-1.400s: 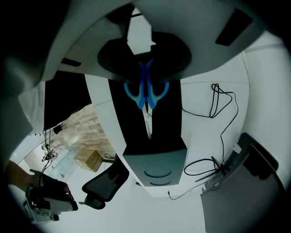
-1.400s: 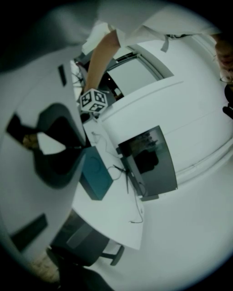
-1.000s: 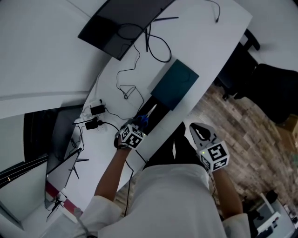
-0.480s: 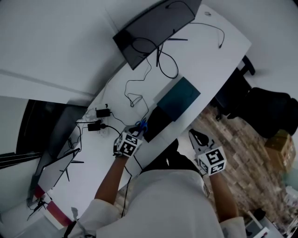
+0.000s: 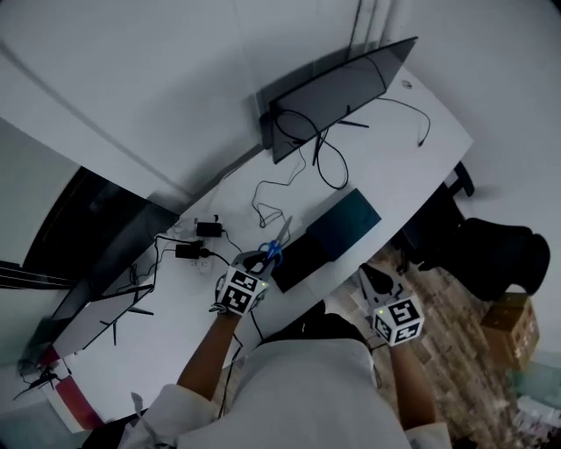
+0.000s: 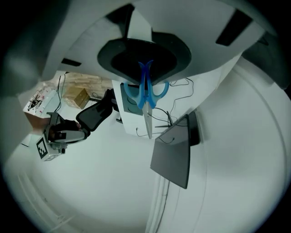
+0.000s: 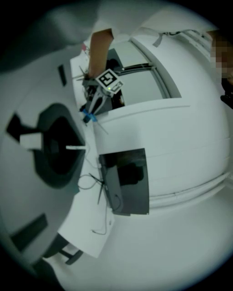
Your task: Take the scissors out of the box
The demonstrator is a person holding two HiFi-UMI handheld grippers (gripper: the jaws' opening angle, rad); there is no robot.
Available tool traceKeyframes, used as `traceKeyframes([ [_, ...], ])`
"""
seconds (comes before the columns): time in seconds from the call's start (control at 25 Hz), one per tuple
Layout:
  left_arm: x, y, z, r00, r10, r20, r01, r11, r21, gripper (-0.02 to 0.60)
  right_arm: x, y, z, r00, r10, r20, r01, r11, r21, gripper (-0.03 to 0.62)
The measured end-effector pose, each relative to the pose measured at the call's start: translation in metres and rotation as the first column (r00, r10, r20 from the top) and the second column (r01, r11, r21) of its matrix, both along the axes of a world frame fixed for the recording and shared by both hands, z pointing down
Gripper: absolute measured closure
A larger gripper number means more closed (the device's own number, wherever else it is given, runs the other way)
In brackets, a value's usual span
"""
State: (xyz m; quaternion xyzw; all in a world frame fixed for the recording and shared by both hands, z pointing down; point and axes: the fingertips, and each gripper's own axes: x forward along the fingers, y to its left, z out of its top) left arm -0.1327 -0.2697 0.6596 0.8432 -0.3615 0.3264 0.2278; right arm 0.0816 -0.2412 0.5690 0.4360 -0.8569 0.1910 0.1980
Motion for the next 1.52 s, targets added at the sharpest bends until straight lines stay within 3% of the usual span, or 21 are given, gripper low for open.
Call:
traceKeyframes([
  [0.24,-0.006,-0.006,-0.041,0.995,-0.081,-0.056,0.086,0.992,0.092,0.480,-0.018,-0.016,-0.021,0.996,-0.080,0.032,0.079,0.996,0.040,0.556],
  [0.48,-0.008,0.003,-0.072,0.972,-0.214,-0.100,0.227,0.964,0.140,0.480,-0.016,-0.026,-0.035,0.981,-0.174,0.080,0.166,0.982,0.094,0.556],
  [0.72,0.004,0.027,-0.099,0.933,-0.330,-0.142,0.352,0.917,0.188,0.480,0.001,-0.018,-0.045,0.960,-0.266,0.082,0.254,0.958,0.133,0.556],
  [1.12,0.030,0.074,-0.139,0.875,-0.428,-0.228,0.477,0.843,0.248,0.480,0.034,-0.007,-0.064,0.930,-0.356,0.090,0.335,0.923,0.191,0.556],
  [1.32,0.032,0.100,-0.155,0.834,-0.486,-0.262,0.546,0.798,0.256,0.480,0.039,-0.001,-0.069,0.910,-0.402,0.101,0.377,0.904,0.203,0.556],
  [1.52,0.029,0.124,-0.170,0.811,-0.515,-0.279,0.581,0.765,0.278,0.480,0.034,0.008,-0.083,0.896,-0.430,0.111,0.398,0.889,0.227,0.556],
])
